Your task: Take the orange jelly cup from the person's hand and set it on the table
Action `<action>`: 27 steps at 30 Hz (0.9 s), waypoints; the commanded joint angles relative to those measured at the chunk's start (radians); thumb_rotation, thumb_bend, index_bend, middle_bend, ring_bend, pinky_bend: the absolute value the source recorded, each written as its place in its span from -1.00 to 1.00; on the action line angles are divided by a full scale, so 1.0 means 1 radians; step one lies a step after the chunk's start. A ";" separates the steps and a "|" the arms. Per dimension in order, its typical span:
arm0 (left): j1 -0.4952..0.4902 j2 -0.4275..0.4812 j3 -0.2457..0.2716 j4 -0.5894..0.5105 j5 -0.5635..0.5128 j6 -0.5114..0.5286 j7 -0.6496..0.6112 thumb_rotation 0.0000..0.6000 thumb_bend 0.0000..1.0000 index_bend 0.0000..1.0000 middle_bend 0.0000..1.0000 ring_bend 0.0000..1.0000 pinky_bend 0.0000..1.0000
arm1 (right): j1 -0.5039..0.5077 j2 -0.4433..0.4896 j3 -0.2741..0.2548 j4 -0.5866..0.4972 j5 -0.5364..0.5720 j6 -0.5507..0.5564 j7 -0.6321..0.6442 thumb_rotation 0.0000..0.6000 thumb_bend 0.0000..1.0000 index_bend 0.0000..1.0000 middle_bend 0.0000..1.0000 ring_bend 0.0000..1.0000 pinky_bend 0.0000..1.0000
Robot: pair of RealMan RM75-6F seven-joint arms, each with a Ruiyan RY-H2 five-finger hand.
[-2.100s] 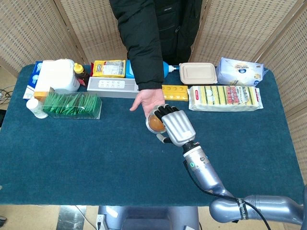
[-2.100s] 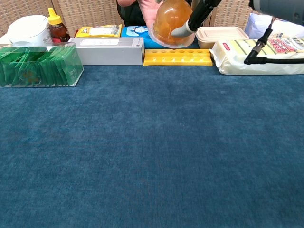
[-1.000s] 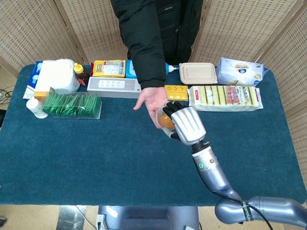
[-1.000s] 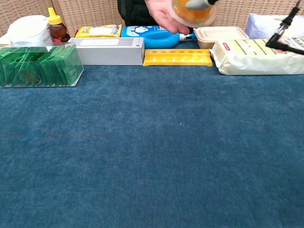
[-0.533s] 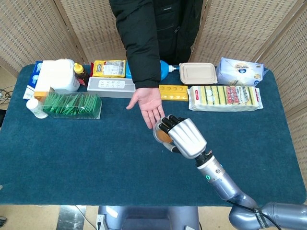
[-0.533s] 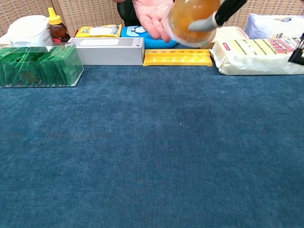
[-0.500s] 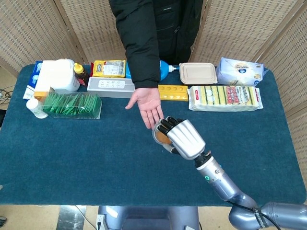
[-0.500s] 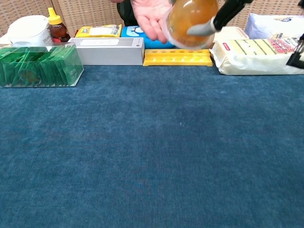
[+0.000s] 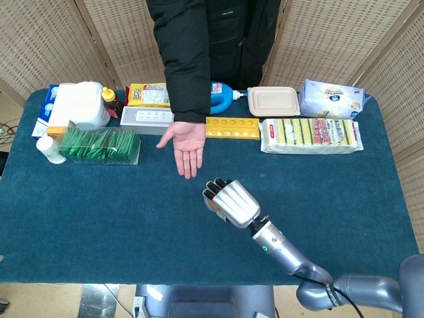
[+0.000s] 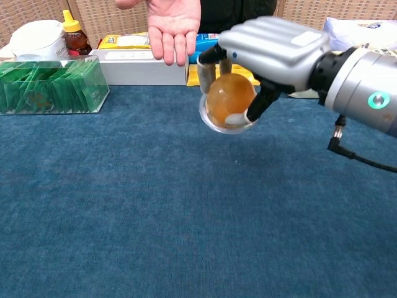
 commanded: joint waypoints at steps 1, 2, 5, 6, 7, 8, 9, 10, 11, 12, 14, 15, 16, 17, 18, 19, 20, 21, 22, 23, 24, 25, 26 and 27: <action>-0.001 0.001 0.000 0.001 0.001 -0.001 -0.002 1.00 -0.85 -1.00 -1.00 -1.00 -0.86 | 0.000 -0.051 0.011 0.063 0.054 -0.025 -0.010 1.00 0.04 0.04 0.01 0.02 0.37; -0.001 0.001 0.000 0.002 0.001 -0.001 -0.003 1.00 -0.85 -1.00 -1.00 -1.00 -0.86 | 0.000 -0.058 0.014 0.077 0.065 -0.030 -0.011 1.00 0.04 0.04 0.01 0.01 0.37; -0.001 0.002 0.000 0.003 -0.001 -0.002 -0.006 1.00 -0.85 -1.00 -1.00 -1.00 -0.86 | -0.002 -0.077 0.016 0.117 0.083 -0.038 -0.015 1.00 0.04 0.04 0.01 0.00 0.35; -0.001 0.002 0.000 0.003 -0.002 -0.002 -0.008 1.00 -0.85 -1.00 -1.00 -1.00 -0.86 | -0.004 -0.081 0.016 0.128 0.089 -0.040 -0.013 1.00 0.04 0.04 0.01 -0.01 0.34; -0.001 0.002 0.000 0.003 -0.002 -0.002 -0.009 1.00 -0.85 -1.00 -1.00 -1.00 -0.86 | -0.006 -0.085 0.015 0.139 0.093 -0.042 -0.010 1.00 0.04 0.04 0.00 -0.02 0.34; -0.001 0.002 0.000 0.003 -0.003 -0.002 -0.009 1.00 -0.85 -1.00 -1.00 -1.00 -0.86 | -0.008 -0.088 0.014 0.150 0.095 -0.043 -0.009 1.00 0.04 0.03 -0.02 -0.05 0.33; -0.001 0.002 0.000 0.003 -0.002 -0.003 -0.008 1.00 -0.85 -1.00 -1.00 -1.00 -0.86 | -0.010 -0.091 0.011 0.161 0.100 -0.049 -0.009 1.00 0.04 -0.03 -0.08 -0.10 0.31; -0.001 0.002 0.000 0.003 -0.002 -0.004 -0.007 1.00 -0.85 -1.00 -1.00 -1.00 -0.86 | -0.011 -0.090 0.009 0.166 0.107 -0.056 -0.010 1.00 0.02 -0.10 -0.13 -0.16 0.29; -0.002 0.002 0.001 0.002 -0.001 -0.004 -0.005 1.00 -0.85 -1.00 -1.00 -1.00 -0.86 | -0.012 -0.087 0.006 0.166 0.118 -0.069 -0.009 1.00 -0.01 -0.31 -0.28 -0.28 0.24; -0.002 0.001 0.001 0.001 0.000 -0.005 -0.003 1.00 -0.85 -1.00 -1.00 -1.00 -0.86 | -0.012 -0.082 0.006 0.161 0.134 -0.084 -0.009 1.00 -0.04 -0.47 -0.40 -0.37 0.20; -0.003 0.001 0.001 -0.001 0.000 -0.006 0.002 1.00 -0.85 -1.00 -1.00 -1.00 -0.86 | -0.011 -0.068 0.008 0.146 0.160 -0.109 -0.009 1.00 -0.08 -0.73 -0.61 -0.51 0.13; -0.003 0.001 0.002 -0.003 0.001 -0.006 0.005 1.00 -0.85 -1.00 -1.00 -1.00 -0.86 | -0.011 -0.060 0.011 0.140 0.167 -0.115 -0.008 1.00 -0.09 -0.79 -0.65 -0.54 0.11; -0.002 0.000 0.002 -0.004 0.001 -0.006 0.008 1.00 -0.85 -1.00 -1.00 -1.00 -0.86 | -0.012 -0.052 0.014 0.135 0.168 -0.112 -0.006 1.00 -0.10 -0.82 -0.67 -0.55 0.10; -0.002 0.000 0.002 -0.006 0.001 -0.006 0.010 1.00 -0.85 -1.00 -1.00 -1.00 -0.86 | -0.014 -0.045 0.017 0.130 0.167 -0.111 -0.002 1.00 -0.10 -0.83 -0.69 -0.56 0.09; -0.002 0.000 0.003 -0.006 0.001 -0.006 0.012 1.00 -0.85 -1.00 -1.00 -1.00 -0.86 | -0.015 -0.038 0.018 0.125 0.166 -0.109 0.001 1.00 -0.10 -0.84 -0.69 -0.57 0.09; -0.002 0.000 0.003 -0.007 0.001 -0.005 0.012 1.00 -0.85 -1.00 -1.00 -1.00 -0.86 | -0.017 -0.029 0.020 0.119 0.164 -0.106 0.006 1.00 -0.11 -0.84 -0.69 -0.57 0.09; -0.001 0.000 0.003 -0.007 0.001 -0.005 0.012 1.00 -0.85 -1.00 -1.00 -1.00 -0.86 | -0.020 -0.021 0.021 0.113 0.162 -0.103 0.011 1.00 -0.11 -0.84 -0.70 -0.57 0.09; -0.001 0.000 0.003 -0.007 0.001 -0.005 0.012 1.00 -0.85 -1.00 -1.00 -1.00 -0.86 | -0.023 -0.013 0.021 0.108 0.159 -0.100 0.016 1.00 -0.11 -0.84 -0.70 -0.57 0.09; -0.001 0.000 0.003 -0.007 0.000 -0.005 0.010 1.00 -0.85 -1.00 -1.00 -1.00 -0.86 | -0.026 -0.003 0.021 0.101 0.153 -0.095 0.022 1.00 -0.11 -0.84 -0.70 -0.57 0.09; -0.001 0.001 0.003 -0.006 0.000 -0.005 0.009 1.00 -0.85 -1.00 -1.00 -1.00 -0.86 | -0.031 0.012 0.018 0.092 0.143 -0.088 0.031 1.00 -0.11 -0.84 -0.70 -0.57 0.09; -0.001 0.001 0.002 -0.005 0.000 -0.005 0.007 1.00 -0.85 -1.00 -1.00 -1.00 -0.86 | -0.036 0.024 0.015 0.085 0.132 -0.084 0.040 1.00 -0.11 -0.84 -0.70 -0.57 0.09; -0.001 0.001 0.002 -0.005 -0.001 -0.005 0.004 1.00 -0.85 -1.00 -1.00 -1.00 -0.86 | -0.045 0.048 0.007 0.074 0.110 -0.072 0.053 1.00 -0.11 -0.84 -0.70 -0.57 0.09; -0.002 0.001 0.002 -0.004 -0.001 -0.005 0.002 1.00 -0.85 -1.00 -1.00 -1.00 -0.86 | -0.052 0.067 0.000 0.067 0.091 -0.063 0.064 1.00 -0.11 -0.83 -0.70 -0.57 0.09; -0.002 0.002 0.002 -0.004 0.000 -0.005 0.001 1.00 -0.85 -1.00 -1.00 -1.00 -0.86 | -0.059 0.086 -0.007 0.061 0.072 -0.054 0.075 1.00 -0.11 -0.82 -0.69 -0.57 0.09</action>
